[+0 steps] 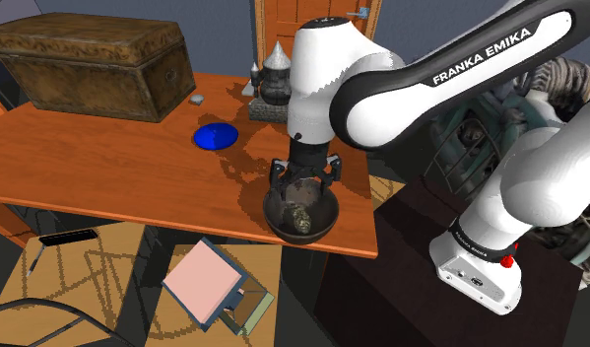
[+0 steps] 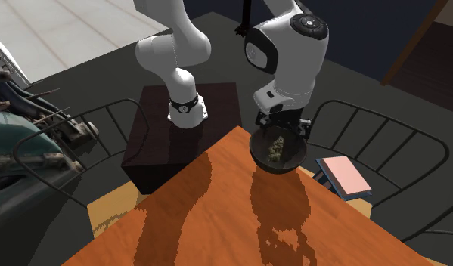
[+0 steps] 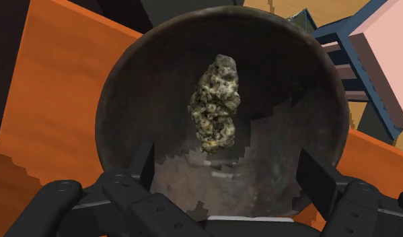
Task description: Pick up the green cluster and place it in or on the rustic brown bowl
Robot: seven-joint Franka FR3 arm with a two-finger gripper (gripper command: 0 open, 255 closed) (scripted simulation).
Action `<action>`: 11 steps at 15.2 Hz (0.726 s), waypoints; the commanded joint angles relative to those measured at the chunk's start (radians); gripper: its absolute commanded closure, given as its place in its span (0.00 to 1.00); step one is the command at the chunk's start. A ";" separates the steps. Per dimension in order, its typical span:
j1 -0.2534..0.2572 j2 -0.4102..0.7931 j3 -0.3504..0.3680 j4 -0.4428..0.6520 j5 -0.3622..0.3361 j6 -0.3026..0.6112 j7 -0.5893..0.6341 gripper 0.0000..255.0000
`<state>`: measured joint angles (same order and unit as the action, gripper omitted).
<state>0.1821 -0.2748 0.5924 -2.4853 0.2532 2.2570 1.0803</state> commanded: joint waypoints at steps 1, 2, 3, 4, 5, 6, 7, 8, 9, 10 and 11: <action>0.002 -0.034 -0.015 0.027 0.007 -0.060 -0.009 0.00; 0.003 -0.054 -0.024 0.045 0.010 -0.098 -0.014 0.00; 0.004 -0.069 -0.032 0.061 0.012 -0.128 -0.016 0.00; 0.005 -0.069 -0.032 0.061 0.011 -0.128 -0.016 0.00; 0.005 -0.069 -0.032 0.061 0.012 -0.128 -0.016 0.00; 0.005 -0.069 -0.032 0.061 0.011 -0.128 -0.016 0.00; 0.005 -0.069 -0.032 0.061 0.011 -0.128 -0.016 0.00; 0.005 -0.069 -0.032 0.061 0.011 -0.128 -0.016 0.00; 0.005 -0.069 -0.032 0.061 0.011 -0.128 -0.016 0.00; 0.005 -0.069 -0.032 0.061 0.011 -0.128 -0.016 0.00; 0.005 -0.069 -0.032 0.061 0.011 -0.128 -0.016 0.00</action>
